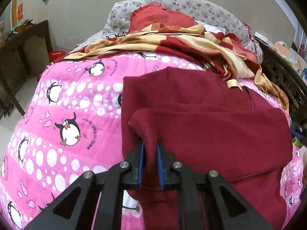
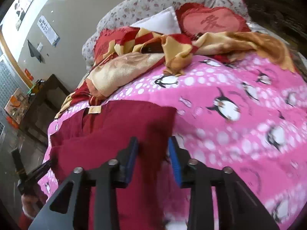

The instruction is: Fold small clothes

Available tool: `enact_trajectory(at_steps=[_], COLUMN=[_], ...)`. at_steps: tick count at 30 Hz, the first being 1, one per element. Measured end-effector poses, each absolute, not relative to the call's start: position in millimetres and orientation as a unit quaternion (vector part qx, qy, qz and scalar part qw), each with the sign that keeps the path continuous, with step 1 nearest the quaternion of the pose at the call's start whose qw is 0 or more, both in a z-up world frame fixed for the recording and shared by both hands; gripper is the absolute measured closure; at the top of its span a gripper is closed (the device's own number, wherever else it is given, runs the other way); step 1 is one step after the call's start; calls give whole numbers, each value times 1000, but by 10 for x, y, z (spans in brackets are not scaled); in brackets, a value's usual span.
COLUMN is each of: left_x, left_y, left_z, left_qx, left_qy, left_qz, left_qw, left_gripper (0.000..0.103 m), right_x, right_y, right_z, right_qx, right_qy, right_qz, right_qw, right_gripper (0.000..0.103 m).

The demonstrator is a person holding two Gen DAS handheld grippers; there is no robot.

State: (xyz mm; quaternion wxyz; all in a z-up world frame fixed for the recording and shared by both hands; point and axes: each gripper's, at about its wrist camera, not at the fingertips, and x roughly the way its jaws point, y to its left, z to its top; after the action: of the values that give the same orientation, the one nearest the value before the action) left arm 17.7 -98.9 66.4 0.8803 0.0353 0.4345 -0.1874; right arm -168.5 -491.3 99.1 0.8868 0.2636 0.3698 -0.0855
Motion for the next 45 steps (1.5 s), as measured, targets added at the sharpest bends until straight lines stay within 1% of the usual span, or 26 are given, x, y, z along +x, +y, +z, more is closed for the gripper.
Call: enact_trajectory(at_steps=[1, 3, 4, 5, 6, 7, 9, 11, 13, 14, 18, 19, 21, 24, 25, 28, 34, 37, 40, 43, 45], left_x=[181, 181, 185, 184, 193, 179, 120, 70, 19, 9, 58, 81, 142, 309, 353, 424, 396, 380, 374, 383, 375], left_y=[-990, -992, -992, -990, -993, -988, -970, -935, -891, -883, -972, -1009, -1066, -1102, -1107, -1070, -1056, -1058, -1062, -1054, -1054], left_z=[654, 626, 609, 599, 597, 609, 689, 781, 891, 922, 892, 844, 758, 577, 519, 421, 412, 413, 409, 403, 410], left_qx=[34, 33, 32, 28, 26, 25, 33, 39, 30, 25, 22, 26, 29, 32, 33, 26, 31, 35, 32, 27, 27], left_qy=[436, 438, 440, 442, 446, 447, 441, 426, 404, 398, 401, 407, 413, 439, 449, 460, 452, 449, 449, 451, 451], left_qz=[-187, -183, -180, -183, -186, -186, -184, -177, -178, -179, -182, -180, -175, -155, -153, -148, -148, -147, -145, -143, -142], left_qw=[880, 880, 879, 878, 875, 874, 878, 887, 897, 899, 897, 895, 893, 884, 880, 875, 879, 881, 881, 881, 881], left_gripper=[89, 88, 86, 81, 79, 79, 75, 58, 50, 48, 47, 47, 47, 47, 47, 36, 35, 35, 33, 31, 31], right_x=[-1724, -1739, -1730, -1730, -1743, -1777, -1862, -1960, -1997, -1970, -1624, -1545, -1334, -1050, -1012, -1011, -1334, -1536, -1672, -1663, -1692], right_y=[-4873, -4742, -4687, -4659, -4687, -4756, -4858, -4885, -4856, -4813, -4531, -4500, -4506, -4641, -4677, -4746, -4568, -4451, -4390, -4435, -4474], right_z=[956, 805, 728, 656, 597, 586, 674, 852, 1043, 1123, 1260, 1242, 1124, 870, 822, 796, 1073, 1092, 911, 601, 578], right_qx=[265, 246, 216, 189, 191, 218, 244, 235, 221, 213, 149, 141, 144, 145, 149, 161, 144, 138, 125, 111, 129], right_qy=[377, 412, 432, 446, 453, 448, 430, 402, 373, 362, 360, 359, 373, 409, 408, 396, 393, 396, 414, 451, 442], right_qz=[-74, -57, -72, -95, -111, -116, -137, -170, -169, -151, -96, -89, -84, -121, -124, -121, -101, -87, -91, -117, -114], right_qw=[884, 875, 873, 869, 863, 859, 859, 868, 885, 895, 916, 918, 913, 893, 892, 896, 903, 904, 897, 878, 880], right_gripper=[31, 30, 34, 42, 44, 44, 44, 44, 44, 44, 44, 46, 48, 56, 57, 56, 56, 56, 56, 56, 56])
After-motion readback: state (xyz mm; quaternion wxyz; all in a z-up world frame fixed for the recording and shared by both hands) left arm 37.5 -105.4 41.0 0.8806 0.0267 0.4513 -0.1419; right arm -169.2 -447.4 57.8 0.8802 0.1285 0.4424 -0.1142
